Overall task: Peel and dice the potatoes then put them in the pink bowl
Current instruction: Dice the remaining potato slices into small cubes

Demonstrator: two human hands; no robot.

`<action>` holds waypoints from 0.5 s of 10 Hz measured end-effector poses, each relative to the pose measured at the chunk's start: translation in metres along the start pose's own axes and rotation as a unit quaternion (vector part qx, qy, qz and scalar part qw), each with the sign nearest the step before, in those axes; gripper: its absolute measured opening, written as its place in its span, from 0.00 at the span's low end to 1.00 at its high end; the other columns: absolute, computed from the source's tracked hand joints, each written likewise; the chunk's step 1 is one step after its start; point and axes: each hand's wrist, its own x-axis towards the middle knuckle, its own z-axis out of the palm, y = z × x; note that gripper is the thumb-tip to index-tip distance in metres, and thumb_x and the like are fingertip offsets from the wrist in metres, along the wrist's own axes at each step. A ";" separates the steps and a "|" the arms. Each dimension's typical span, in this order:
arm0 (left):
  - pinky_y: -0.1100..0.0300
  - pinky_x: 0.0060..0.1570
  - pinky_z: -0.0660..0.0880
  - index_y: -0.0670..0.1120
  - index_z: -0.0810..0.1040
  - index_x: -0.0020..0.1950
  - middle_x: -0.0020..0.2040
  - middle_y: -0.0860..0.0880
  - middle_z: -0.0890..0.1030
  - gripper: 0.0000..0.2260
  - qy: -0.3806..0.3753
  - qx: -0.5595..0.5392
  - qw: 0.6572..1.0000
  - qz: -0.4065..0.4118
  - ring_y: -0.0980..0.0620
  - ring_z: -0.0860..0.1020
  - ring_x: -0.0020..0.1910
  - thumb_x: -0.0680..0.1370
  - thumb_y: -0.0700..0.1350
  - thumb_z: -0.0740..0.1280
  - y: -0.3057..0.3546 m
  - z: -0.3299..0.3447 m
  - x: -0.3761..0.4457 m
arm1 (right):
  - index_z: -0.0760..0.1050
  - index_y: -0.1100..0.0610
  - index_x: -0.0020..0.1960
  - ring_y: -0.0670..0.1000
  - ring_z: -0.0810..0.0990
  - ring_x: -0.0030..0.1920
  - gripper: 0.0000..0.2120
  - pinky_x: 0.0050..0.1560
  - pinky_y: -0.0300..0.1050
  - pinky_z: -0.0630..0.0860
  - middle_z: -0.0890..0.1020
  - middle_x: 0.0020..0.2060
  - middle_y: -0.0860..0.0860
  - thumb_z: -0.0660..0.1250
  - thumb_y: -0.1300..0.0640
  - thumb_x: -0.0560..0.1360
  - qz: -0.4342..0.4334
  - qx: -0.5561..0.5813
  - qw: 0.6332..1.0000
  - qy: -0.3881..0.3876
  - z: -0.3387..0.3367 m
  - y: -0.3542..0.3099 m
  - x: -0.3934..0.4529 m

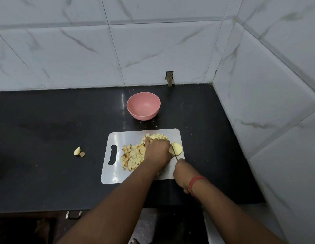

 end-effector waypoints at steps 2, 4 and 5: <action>0.36 0.75 0.54 0.50 0.79 0.58 0.55 0.49 0.81 0.14 -0.011 -0.009 1.000 -0.009 0.47 0.77 0.59 0.78 0.57 0.70 0.001 0.001 0.003 | 0.66 0.58 0.37 0.51 0.67 0.32 0.14 0.42 0.42 0.68 0.68 0.33 0.50 0.59 0.55 0.80 0.111 -0.076 0.990 -0.046 0.032 0.003 -0.006; 0.37 0.75 0.53 0.50 0.79 0.56 0.53 0.50 0.81 0.11 -0.004 -0.058 0.998 -0.024 0.48 0.76 0.58 0.77 0.52 0.71 -0.002 0.001 0.001 | 0.57 0.39 0.24 0.51 0.38 0.24 0.27 0.17 0.48 0.34 0.48 0.21 0.45 0.32 0.52 0.76 0.221 0.179 0.824 0.490 0.085 0.018 0.039; 0.39 0.75 0.53 0.49 0.79 0.54 0.50 0.51 0.81 0.09 0.010 -0.077 0.997 -0.030 0.48 0.77 0.56 0.77 0.51 0.71 -0.001 -0.001 -0.002 | 0.52 0.41 0.27 0.53 0.36 0.24 0.20 0.15 0.53 0.39 0.47 0.21 0.46 0.34 0.53 0.74 0.217 0.041 0.859 0.461 0.060 0.033 0.068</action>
